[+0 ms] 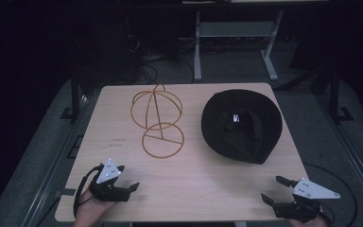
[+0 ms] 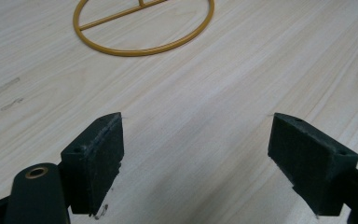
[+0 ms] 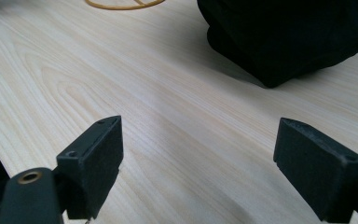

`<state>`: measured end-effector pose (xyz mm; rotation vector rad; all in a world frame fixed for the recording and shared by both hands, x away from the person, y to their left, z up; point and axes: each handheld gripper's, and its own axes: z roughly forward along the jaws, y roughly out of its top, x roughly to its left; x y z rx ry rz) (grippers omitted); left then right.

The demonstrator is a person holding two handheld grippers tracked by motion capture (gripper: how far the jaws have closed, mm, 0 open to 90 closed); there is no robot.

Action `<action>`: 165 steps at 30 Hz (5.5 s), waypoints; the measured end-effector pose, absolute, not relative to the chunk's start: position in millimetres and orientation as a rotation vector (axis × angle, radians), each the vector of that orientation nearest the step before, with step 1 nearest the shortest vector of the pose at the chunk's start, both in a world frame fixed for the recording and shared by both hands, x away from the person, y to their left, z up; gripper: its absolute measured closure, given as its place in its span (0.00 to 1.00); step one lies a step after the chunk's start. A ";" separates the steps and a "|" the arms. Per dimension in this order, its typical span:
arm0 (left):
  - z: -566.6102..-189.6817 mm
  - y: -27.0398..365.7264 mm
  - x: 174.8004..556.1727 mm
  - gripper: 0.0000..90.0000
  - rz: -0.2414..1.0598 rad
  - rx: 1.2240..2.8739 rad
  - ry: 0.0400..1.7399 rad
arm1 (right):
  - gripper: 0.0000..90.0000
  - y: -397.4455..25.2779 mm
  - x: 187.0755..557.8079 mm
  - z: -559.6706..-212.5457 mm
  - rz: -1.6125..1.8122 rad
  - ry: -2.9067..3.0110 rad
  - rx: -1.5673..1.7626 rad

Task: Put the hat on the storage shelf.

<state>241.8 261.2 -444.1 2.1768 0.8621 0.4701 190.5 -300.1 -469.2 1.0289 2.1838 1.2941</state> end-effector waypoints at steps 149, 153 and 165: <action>-376.4 -2.4 295.3 0.95 0.389 2.263 0.107 | 0.17 -307.7 197.9 -465.8 1.391 2.147 1.025; -370.3 4.0 286.4 0.95 0.357 2.228 0.095 | 0.18 -306.3 201.9 -465.7 1.373 2.137 1.020; -359.3 22.0 276.7 0.95 0.233 2.142 0.122 | 0.18 -301.0 210.7 -464.5 1.383 2.096 1.022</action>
